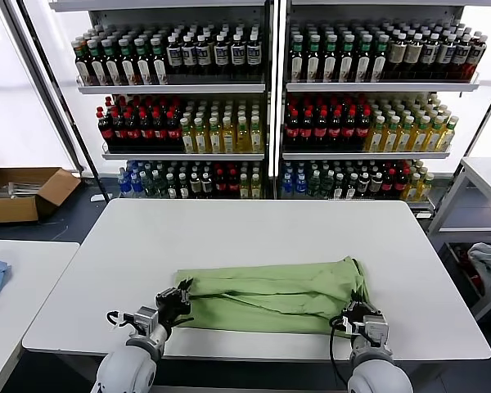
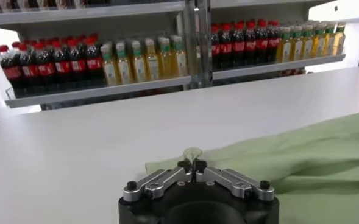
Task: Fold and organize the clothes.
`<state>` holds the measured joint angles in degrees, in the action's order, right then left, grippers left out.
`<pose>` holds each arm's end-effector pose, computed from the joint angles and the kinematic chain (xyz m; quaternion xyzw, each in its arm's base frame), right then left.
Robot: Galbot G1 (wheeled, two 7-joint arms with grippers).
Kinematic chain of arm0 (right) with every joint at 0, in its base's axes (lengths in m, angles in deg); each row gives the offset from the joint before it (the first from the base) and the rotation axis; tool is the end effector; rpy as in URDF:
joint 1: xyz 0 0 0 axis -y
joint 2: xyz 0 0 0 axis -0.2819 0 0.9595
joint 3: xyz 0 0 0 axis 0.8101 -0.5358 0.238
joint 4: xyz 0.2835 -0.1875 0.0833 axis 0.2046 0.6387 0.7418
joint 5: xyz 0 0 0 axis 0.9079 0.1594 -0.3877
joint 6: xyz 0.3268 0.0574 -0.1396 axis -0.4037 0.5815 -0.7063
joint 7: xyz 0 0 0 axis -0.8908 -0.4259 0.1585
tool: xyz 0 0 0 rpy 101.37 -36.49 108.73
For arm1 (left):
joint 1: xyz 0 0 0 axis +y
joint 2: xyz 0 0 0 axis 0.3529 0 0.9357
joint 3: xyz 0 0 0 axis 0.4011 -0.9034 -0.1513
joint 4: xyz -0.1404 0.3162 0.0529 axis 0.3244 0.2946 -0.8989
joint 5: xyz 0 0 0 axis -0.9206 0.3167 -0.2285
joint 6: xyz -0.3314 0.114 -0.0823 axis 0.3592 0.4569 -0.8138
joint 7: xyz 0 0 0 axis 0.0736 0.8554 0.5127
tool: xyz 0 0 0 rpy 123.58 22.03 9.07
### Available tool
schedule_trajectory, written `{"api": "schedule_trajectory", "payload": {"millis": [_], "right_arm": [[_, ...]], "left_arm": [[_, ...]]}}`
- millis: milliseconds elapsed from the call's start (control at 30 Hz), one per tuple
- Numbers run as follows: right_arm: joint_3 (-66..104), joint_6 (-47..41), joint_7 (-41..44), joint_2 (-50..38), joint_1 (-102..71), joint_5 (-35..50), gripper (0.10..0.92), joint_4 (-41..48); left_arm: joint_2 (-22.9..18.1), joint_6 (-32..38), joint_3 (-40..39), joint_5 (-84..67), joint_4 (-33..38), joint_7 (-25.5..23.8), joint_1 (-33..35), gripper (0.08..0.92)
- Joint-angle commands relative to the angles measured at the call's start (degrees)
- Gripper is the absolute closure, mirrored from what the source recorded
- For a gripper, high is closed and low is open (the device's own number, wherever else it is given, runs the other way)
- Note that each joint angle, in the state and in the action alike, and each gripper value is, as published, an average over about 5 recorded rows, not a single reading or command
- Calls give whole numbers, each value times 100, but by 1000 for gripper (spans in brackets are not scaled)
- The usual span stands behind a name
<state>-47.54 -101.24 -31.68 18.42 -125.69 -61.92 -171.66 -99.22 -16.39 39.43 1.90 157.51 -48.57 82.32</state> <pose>0.2389 -0.0103 -0.2935 -0.0957 -0.9668 0.0447 0.2328 0.2777 0.0284 -0.3243 -0.1209 -0.9752 -0.0550 0.1773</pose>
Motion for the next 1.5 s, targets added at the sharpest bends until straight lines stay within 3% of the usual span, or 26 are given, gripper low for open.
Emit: {"api": "schedule_trajectory", "payload": {"millis": [33,200,333,667,1033,1233,1500], "right_arm": [[-11,38,-21,54,-95,-75,920,191],[-20,45,-57,93,-83,-121,920,257],[4,39,-59,92,-115,-147,869,139],[136,331,31,-78,-435,-59,560,-967],[-85,385,-16,15,-439,-44,247,-1583],[-108,389,-12,0,-489,-63,204,-1590],[-50,422,-14,-43,-653,-71,203,-1643]], "left_arm": [[-35,49,-10,139,-72,-14,33,910],[-48,56,-13,268,-32,-4,76,910],[-76,73,-9,481,142,33,163,893],[-200,-117,198,461,1021,242,414,620],[-427,-447,520,-166,947,711,730,317],[-586,-511,526,-553,903,825,758,189],[-709,-508,448,-855,823,843,568,177]]}}
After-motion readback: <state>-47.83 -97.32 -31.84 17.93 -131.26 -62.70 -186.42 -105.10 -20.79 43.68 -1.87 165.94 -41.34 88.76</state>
